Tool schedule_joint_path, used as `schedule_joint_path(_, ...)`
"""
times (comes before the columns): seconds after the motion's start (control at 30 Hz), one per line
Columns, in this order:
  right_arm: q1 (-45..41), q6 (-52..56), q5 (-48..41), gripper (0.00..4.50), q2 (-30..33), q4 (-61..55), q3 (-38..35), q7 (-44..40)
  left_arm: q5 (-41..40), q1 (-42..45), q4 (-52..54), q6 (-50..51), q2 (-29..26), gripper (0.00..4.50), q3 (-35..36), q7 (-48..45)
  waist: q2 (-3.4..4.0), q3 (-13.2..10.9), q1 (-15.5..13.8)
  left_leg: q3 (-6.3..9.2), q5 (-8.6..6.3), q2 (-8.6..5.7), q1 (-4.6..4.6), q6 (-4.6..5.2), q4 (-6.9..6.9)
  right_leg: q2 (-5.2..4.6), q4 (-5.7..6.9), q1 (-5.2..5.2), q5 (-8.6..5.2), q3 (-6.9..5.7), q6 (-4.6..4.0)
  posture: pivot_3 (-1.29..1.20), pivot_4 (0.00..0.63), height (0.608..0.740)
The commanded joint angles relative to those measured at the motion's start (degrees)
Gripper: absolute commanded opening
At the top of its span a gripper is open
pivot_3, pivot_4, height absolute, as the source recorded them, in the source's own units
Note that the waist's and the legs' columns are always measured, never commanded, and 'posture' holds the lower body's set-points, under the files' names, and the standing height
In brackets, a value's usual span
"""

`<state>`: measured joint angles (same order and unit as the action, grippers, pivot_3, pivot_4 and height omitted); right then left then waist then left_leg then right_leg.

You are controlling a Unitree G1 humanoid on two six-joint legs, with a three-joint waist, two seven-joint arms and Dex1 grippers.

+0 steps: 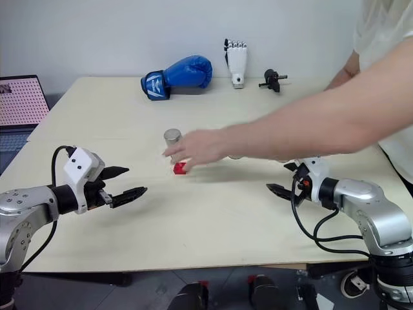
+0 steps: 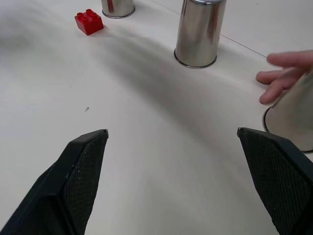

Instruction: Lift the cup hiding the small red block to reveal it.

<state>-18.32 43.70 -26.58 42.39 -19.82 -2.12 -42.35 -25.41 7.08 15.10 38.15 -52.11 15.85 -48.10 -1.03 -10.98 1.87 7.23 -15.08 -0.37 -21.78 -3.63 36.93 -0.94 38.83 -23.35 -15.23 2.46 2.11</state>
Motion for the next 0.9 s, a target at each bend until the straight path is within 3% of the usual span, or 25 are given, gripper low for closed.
schedule_joint_path(0.03, -0.8, -1.2, -0.2, 4.50, 1.0, -0.1, -1.9, -0.7, 0.2, 0.1, 1.1, -1.3, -1.0, 4.47, 2.2, 0.0, 0.00, 0.0, 0.0, 0.00, 0.00, 0.00, 0.00, 0.00, 0.00, 0.00, 0.00, 0.00, 0.00, 0.00, 0.00, 0.00, 0.150, 0.740)
schedule_joint_path(0.9, -0.7, -3.4, 0.6, 4.50, 1.4, 2.3, -2.1, -2.0, -1.0, -0.9, 1.7, -0.2, -1.5, 4.47, 3.2, -0.1, 0.00, 0.0, 0.0, -0.01, 0.00, 0.00, 0.00, 0.00, 0.01, 0.00, 0.00, 0.00, 0.00, 0.01, 0.00, 0.00, 0.150, 0.740)
